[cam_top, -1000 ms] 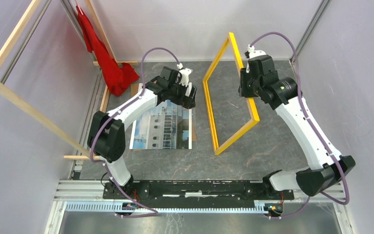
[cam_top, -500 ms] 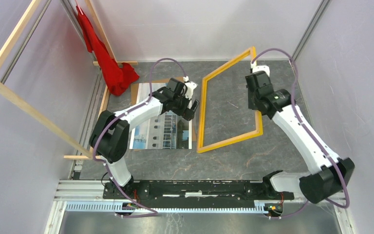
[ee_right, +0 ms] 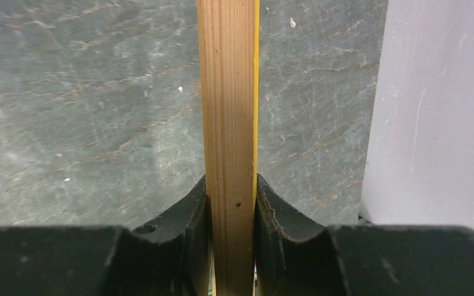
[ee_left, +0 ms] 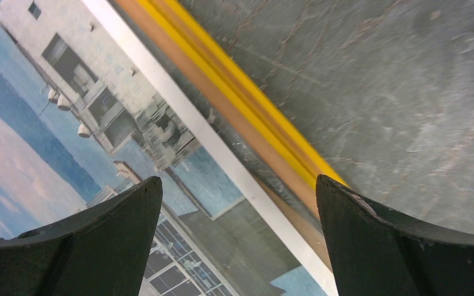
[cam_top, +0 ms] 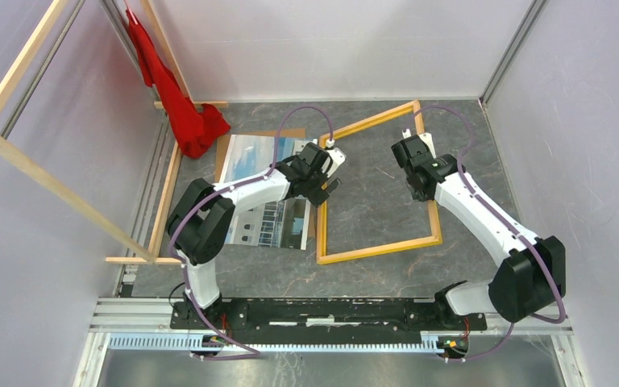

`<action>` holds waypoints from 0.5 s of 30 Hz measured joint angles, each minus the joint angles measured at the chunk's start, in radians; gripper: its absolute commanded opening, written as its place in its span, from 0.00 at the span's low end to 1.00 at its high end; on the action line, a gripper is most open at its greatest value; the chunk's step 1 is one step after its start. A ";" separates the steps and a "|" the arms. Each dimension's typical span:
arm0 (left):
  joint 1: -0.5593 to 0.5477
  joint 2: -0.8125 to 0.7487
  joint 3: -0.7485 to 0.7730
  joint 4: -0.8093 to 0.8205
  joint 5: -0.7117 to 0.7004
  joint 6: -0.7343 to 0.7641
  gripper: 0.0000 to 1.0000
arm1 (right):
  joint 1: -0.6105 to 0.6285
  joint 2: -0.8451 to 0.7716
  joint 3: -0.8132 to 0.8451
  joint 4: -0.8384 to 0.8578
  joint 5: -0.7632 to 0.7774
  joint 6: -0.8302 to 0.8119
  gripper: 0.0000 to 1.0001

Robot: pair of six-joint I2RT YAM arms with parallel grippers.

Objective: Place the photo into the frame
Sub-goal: Turn over the photo frame at the center of the board.

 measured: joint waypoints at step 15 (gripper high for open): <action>0.006 -0.003 0.009 -0.018 -0.042 0.053 1.00 | -0.050 0.164 -0.121 0.103 0.094 0.039 0.14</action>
